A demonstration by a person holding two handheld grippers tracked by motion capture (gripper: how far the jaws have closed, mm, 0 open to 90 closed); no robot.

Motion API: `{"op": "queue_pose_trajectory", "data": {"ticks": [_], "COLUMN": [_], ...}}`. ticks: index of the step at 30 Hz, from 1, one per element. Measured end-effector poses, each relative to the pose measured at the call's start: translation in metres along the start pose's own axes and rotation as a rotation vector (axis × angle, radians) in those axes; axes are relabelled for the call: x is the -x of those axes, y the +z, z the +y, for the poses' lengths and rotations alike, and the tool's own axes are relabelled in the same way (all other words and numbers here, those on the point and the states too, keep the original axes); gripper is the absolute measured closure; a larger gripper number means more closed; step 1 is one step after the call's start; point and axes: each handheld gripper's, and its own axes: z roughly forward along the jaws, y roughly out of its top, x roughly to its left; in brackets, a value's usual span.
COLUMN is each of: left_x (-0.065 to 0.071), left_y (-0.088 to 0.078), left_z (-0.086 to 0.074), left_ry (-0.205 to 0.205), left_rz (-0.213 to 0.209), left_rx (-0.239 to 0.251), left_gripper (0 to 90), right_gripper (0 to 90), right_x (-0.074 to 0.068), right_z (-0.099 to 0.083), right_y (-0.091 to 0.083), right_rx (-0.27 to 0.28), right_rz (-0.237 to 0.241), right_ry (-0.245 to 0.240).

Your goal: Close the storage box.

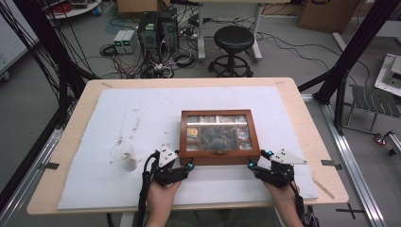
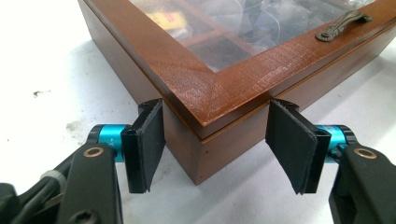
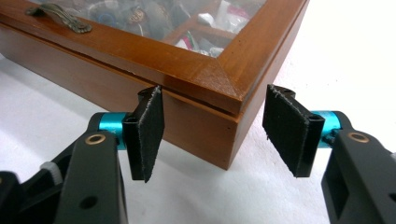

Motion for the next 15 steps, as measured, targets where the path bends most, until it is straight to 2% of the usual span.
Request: {"op": "queue_pose_trajectory", "data": {"ticks": [4, 9, 11, 15], "left_x": [-0.002, -0.005, -0.007, -0.011], "left_y": [0.0, -0.009, -0.014, -0.027], "left_z": [0.0, -0.001, -0.001, 0.0], "left_ry": [-0.022, -0.016, -0.023, -0.014], "left_rz": [-0.021, -0.035, -0.041, -0.053], "left_rx": [-0.02, -0.017, -0.004, 0.057], "left_gripper": [35.3, 33.3, 31.4, 28.2], "right_gripper": [34.3, 24.1, 22.0, 21.5], "right_x": [0.002, 0.008, 0.013, 0.022], "right_z": [0.0, 0.001, 0.003, 0.009], "right_y": [-0.001, -0.01, -0.015, -0.024], "right_rx": [-0.01, 0.004, 0.01, 0.03], "right_rz": [0.007, 0.019, 0.035, 0.056], "right_ry": [0.003, 0.025, 0.037, 0.049]}}
